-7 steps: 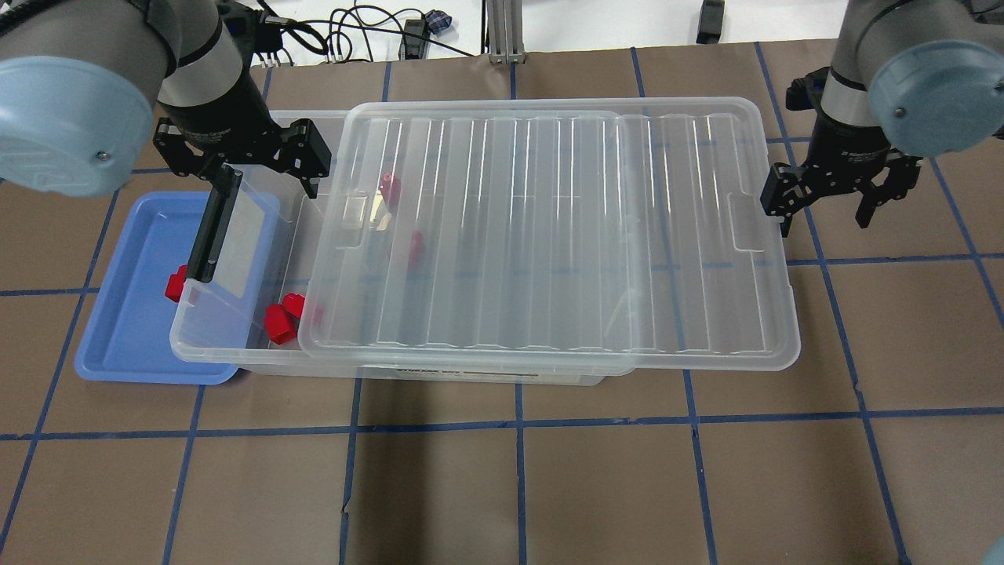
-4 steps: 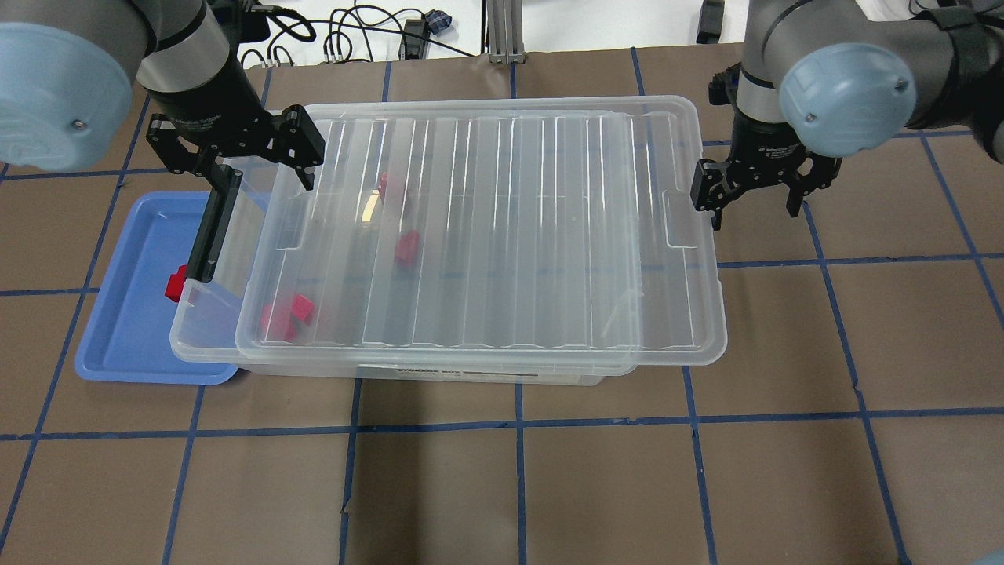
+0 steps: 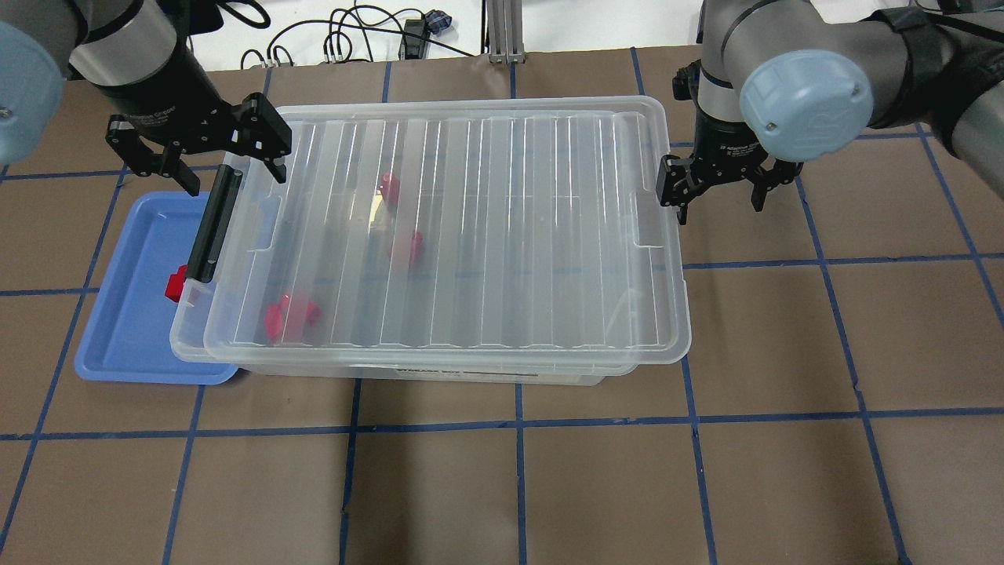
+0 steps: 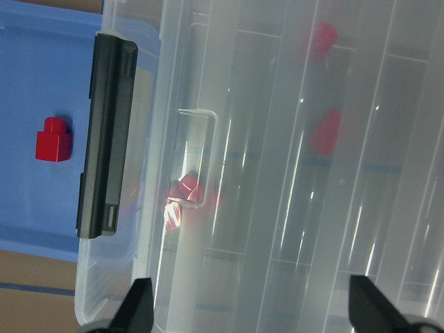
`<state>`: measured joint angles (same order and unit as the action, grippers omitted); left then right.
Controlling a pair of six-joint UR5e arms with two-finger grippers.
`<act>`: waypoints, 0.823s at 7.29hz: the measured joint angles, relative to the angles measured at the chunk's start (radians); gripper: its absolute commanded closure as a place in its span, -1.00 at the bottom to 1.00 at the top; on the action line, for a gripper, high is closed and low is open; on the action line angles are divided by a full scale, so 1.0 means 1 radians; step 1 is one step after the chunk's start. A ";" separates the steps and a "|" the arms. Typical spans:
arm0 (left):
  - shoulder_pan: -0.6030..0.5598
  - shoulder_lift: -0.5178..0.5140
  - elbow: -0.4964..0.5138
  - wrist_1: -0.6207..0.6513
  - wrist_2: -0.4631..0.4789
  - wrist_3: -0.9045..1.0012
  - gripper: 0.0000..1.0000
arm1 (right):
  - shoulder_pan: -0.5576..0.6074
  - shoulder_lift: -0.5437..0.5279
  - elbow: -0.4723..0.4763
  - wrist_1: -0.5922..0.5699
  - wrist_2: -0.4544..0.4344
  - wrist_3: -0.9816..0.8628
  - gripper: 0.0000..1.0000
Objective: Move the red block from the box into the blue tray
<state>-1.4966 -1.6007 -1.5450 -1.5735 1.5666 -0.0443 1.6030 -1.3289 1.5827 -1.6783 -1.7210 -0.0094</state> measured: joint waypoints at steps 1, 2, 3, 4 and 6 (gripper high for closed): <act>0.001 -0.006 0.001 0.003 0.000 0.001 -1.00 | -0.002 -0.017 -0.045 0.024 0.000 0.014 -1.00; -0.004 -0.006 0.009 0.016 0.000 0.001 -1.00 | 0.006 -0.045 -0.107 0.072 0.027 0.056 -1.00; -0.018 0.000 0.014 0.026 0.002 0.001 -1.00 | 0.017 -0.074 -0.160 0.121 0.079 0.104 -1.00; -0.036 0.003 0.017 0.033 0.003 -0.001 -1.00 | 0.023 -0.100 -0.187 0.160 0.114 0.130 -1.00; -0.051 0.002 0.017 0.032 -0.002 -0.003 -1.00 | 0.031 -0.118 -0.179 0.187 0.127 0.145 -1.00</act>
<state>-1.5477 -1.5986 -1.5279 -1.5414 1.5643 -0.0478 1.6336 -1.4469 1.4035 -1.4918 -1.5942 0.1353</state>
